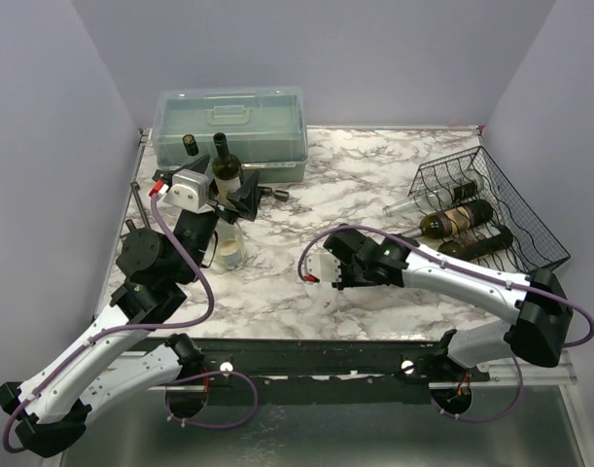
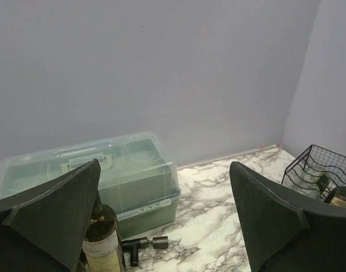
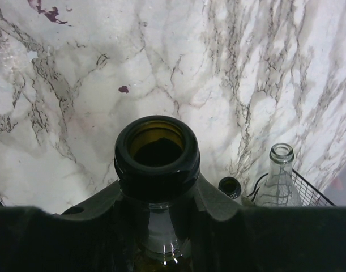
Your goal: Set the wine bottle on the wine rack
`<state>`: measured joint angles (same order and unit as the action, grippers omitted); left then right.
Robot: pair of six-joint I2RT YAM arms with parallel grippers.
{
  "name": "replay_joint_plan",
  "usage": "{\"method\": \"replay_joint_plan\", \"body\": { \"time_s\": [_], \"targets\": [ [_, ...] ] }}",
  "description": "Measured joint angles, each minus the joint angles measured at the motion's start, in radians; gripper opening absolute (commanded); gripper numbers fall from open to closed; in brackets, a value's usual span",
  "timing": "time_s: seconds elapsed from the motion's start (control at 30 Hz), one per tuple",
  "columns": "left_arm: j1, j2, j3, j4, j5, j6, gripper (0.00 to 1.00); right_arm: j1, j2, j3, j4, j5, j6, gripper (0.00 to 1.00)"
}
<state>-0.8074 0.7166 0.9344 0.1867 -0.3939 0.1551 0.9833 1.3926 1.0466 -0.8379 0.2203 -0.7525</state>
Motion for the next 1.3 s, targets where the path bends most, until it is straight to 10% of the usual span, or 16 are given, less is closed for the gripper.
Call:
{"method": "replay_joint_plan", "body": {
  "time_s": [0.7, 1.3],
  "targets": [
    [-0.026, 0.009, -0.012, 0.018, -0.010, 0.011, 0.98, -0.004, -0.204, -0.248, -0.095, -0.032, -0.070, 0.01],
    [-0.052, -0.001, -0.058, 0.129, -0.333, 0.064, 0.94, -0.036, -0.126, -0.259, -0.077, -0.140, -0.185, 0.01]
  ]
}}
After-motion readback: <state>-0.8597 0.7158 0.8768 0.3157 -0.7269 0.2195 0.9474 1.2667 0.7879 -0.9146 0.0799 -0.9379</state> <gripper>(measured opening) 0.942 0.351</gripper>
